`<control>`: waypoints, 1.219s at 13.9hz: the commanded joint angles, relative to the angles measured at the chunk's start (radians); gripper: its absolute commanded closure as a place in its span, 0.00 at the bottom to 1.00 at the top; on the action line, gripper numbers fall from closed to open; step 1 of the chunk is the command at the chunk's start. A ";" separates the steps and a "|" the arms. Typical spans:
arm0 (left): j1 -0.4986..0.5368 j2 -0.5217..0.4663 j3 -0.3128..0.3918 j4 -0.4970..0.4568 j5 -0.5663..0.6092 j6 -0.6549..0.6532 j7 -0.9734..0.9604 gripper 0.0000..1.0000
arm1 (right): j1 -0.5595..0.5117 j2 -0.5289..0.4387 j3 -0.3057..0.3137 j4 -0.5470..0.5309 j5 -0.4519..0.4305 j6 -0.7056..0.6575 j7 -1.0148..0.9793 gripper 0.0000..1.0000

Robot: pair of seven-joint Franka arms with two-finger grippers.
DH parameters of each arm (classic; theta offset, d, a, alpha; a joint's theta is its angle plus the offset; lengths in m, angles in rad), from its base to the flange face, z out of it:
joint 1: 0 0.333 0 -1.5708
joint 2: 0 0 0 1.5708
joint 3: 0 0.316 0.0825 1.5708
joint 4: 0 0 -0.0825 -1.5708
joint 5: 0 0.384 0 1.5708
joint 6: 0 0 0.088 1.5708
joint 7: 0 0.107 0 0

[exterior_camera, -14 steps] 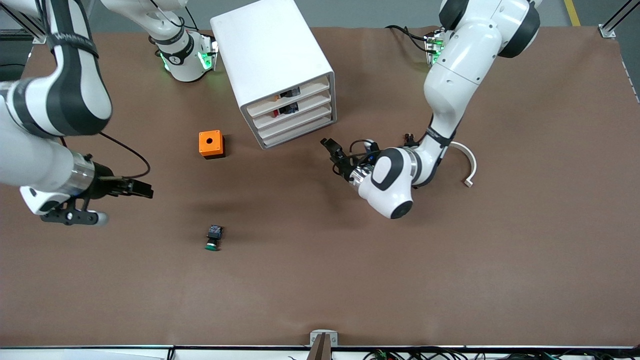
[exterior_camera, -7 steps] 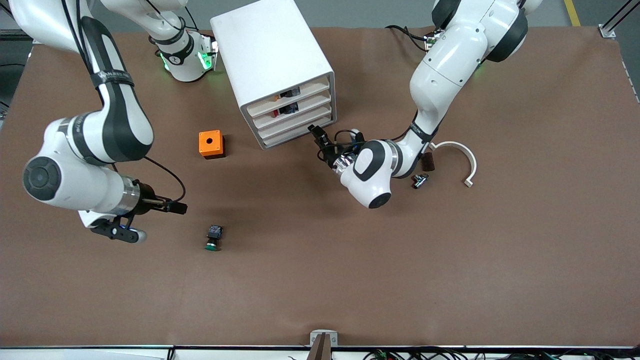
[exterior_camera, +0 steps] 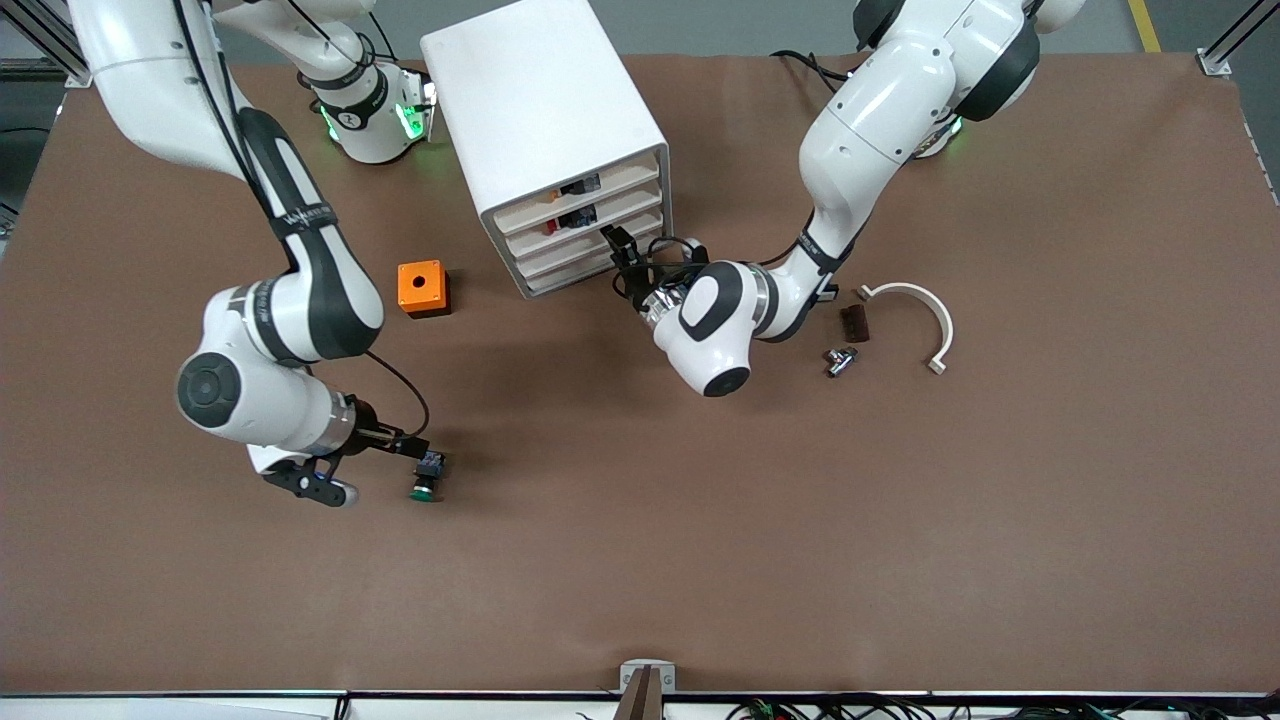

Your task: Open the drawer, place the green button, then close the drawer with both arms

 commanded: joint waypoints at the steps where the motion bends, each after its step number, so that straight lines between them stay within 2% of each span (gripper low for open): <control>1: -0.009 0.018 0.004 0.014 -0.022 -0.013 0.020 0.49 | 0.012 0.052 0.003 -0.010 0.011 0.105 0.034 0.00; 5: -0.011 0.029 0.004 0.016 -0.024 -0.013 0.019 0.73 | 0.018 0.118 0.003 -0.018 0.003 0.216 0.039 0.00; 6: -0.008 0.030 0.004 0.016 -0.030 -0.013 0.019 0.85 | 0.018 0.124 0.002 -0.030 0.003 0.230 0.039 0.00; 7: -0.003 0.029 0.005 0.016 -0.031 -0.013 0.019 0.93 | 0.020 0.127 0.003 -0.044 0.003 0.253 0.039 0.00; 8: -0.001 0.027 0.005 0.016 -0.028 -0.013 0.016 0.99 | 0.020 0.132 0.003 -0.056 0.003 0.274 0.037 0.05; 9: 0.005 0.026 0.012 0.016 -0.025 -0.013 0.016 1.00 | 0.021 0.132 0.002 -0.058 0.001 0.270 0.033 0.20; 11: 0.051 0.021 0.015 0.022 -0.016 -0.013 0.014 1.00 | 0.023 0.130 0.003 -0.058 0.001 0.253 0.033 0.61; 13: 0.118 0.021 0.019 0.043 -0.013 -0.013 0.019 0.99 | 0.023 0.125 0.002 -0.055 0.001 0.236 0.031 0.86; 14: 0.136 0.027 0.019 0.069 -0.011 -0.013 0.020 0.99 | 0.023 0.124 0.002 -0.052 0.001 0.236 0.030 0.95; 17: 0.154 0.026 0.057 0.111 -0.017 -0.004 0.091 0.99 | 0.023 0.122 0.002 -0.042 -0.002 0.236 0.022 1.00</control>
